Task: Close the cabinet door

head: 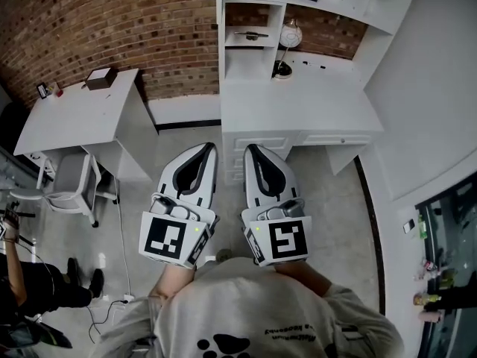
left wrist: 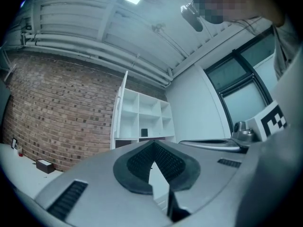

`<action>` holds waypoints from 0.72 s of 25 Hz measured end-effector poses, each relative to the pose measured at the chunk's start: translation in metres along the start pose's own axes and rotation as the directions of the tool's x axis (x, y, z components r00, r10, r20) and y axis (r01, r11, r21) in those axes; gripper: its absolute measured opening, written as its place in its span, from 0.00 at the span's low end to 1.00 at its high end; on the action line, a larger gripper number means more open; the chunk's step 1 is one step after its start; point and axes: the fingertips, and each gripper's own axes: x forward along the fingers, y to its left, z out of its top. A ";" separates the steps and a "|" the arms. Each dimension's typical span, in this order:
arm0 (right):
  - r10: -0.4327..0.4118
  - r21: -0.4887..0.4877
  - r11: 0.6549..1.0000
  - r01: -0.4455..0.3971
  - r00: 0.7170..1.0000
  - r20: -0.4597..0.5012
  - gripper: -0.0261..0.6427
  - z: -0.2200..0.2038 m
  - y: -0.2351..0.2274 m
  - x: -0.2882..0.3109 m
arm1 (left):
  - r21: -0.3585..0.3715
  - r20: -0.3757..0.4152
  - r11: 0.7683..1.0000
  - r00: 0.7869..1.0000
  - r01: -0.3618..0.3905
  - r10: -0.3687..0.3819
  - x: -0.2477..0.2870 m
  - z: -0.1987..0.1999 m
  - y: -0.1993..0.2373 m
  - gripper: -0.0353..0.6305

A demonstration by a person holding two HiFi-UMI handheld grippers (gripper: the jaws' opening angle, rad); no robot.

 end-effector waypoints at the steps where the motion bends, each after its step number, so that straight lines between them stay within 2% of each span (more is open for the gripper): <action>1: -0.009 -0.002 1.000 0.009 1.000 0.000 0.07 -0.002 0.001 0.006 | 0.000 0.002 1.000 1.000 0.011 -0.011 0.003 -0.001 0.005 0.06; 10: -0.062 -0.002 0.998 0.061 0.998 -0.021 0.07 -0.016 -0.006 0.041 | -0.019 -0.012 0.998 0.998 0.065 -0.066 0.032 -0.013 0.033 0.06; 18: -0.070 0.007 0.998 0.070 0.998 -0.009 0.07 -0.030 -0.031 0.079 | -0.020 -0.012 0.997 0.997 0.076 -0.076 0.072 -0.026 0.052 0.06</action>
